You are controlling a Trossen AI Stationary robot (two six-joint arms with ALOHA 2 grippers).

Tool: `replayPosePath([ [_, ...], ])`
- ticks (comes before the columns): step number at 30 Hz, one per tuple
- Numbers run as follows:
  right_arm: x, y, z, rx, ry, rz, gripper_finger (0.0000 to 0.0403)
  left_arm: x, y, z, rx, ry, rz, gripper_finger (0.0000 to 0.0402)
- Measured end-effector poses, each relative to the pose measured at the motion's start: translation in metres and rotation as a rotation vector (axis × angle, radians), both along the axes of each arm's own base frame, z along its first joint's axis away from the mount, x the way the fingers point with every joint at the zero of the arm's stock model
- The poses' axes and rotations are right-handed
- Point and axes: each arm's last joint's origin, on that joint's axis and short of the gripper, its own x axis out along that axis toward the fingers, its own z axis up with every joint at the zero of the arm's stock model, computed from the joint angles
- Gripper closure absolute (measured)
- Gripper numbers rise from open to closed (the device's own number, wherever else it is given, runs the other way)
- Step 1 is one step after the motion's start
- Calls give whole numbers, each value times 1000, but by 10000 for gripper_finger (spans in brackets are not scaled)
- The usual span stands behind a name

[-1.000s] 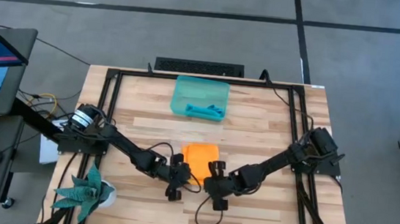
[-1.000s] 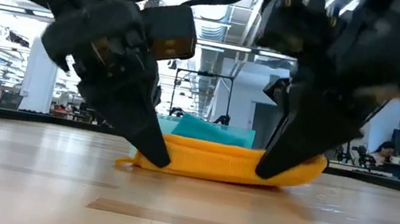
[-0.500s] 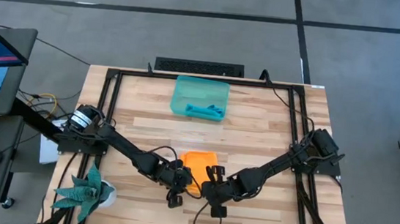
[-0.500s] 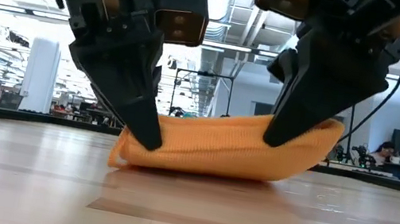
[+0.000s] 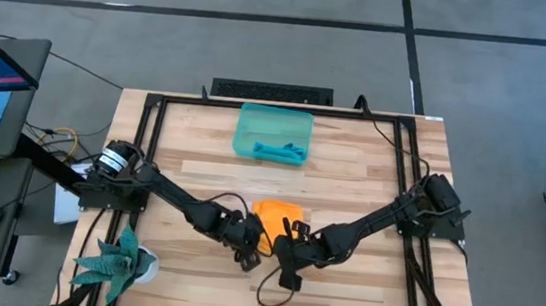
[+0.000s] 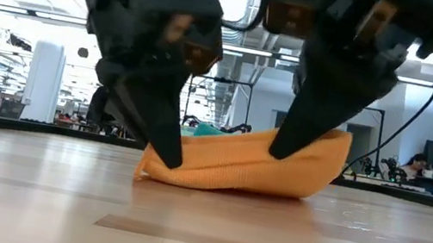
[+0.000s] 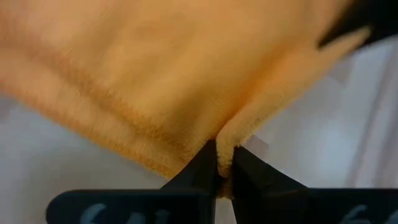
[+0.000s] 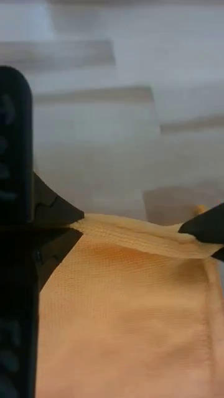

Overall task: Roll microfiber towels into tight, uniform cylinder then place into a basket
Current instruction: Roll the yellow microfiber cloth

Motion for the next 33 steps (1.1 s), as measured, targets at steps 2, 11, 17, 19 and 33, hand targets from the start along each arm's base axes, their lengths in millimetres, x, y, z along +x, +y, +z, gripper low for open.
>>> replayPosePath([
  [2,1,-3,-1,15,2,-47,387,1,10,-1,-27,30,62,384],
  [11,5,-13,-1,-15,-12,-123,391,6,40,-3,-97,86,207,384],
  [17,6,-19,-2,-73,-6,-84,357,4,47,-5,-90,97,248,384],
  [19,6,-20,-2,-78,-2,-66,344,4,48,-5,-85,98,251,384],
  [33,8,-33,16,-96,-47,-48,285,4,48,-6,-60,95,219,384],
])
